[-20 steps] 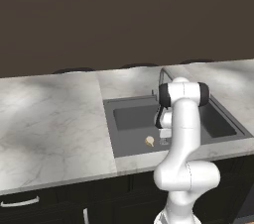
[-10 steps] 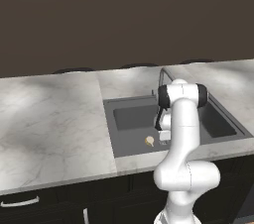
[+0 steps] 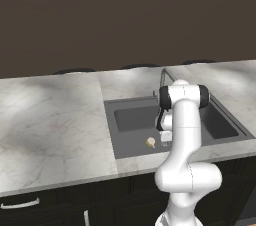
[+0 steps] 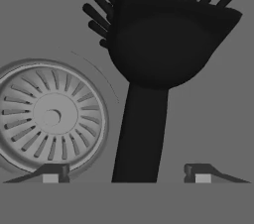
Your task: Pick up the dish brush and dish brush from the sink, and place them back in the cabinet, and close the cabinet door.
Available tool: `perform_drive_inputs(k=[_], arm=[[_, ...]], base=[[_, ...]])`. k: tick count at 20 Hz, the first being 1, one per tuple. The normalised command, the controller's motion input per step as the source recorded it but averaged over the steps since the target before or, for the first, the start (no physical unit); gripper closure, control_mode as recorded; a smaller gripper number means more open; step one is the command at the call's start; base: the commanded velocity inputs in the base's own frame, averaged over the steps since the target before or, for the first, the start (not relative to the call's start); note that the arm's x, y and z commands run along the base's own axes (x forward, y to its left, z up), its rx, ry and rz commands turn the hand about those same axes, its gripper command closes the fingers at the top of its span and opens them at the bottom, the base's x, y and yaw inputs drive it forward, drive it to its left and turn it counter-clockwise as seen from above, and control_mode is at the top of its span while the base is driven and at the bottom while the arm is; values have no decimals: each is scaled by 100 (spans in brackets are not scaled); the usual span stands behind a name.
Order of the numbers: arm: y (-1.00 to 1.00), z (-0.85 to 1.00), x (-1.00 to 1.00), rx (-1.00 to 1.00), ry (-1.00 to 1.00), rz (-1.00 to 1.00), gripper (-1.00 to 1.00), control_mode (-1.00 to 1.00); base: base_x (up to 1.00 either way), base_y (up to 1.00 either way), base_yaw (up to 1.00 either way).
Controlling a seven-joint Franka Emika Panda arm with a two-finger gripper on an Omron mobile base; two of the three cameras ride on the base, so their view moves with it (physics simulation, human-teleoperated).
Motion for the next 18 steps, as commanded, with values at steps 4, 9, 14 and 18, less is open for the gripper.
perform_drive_inputs(k=[4, 9, 14, 18], arm=[[0, 0, 0, 0, 0, 0, 100, -100], [0, 0, 0, 0, 0, 0, 100, -100], [0, 0, 0, 0, 0, 0, 100, -100], [0, 4, 0, 0, 0, 0, 100, -100]], base=[[0, 0, 0], [0, 0, 0], [0, 0, 0], [0, 0, 0]])
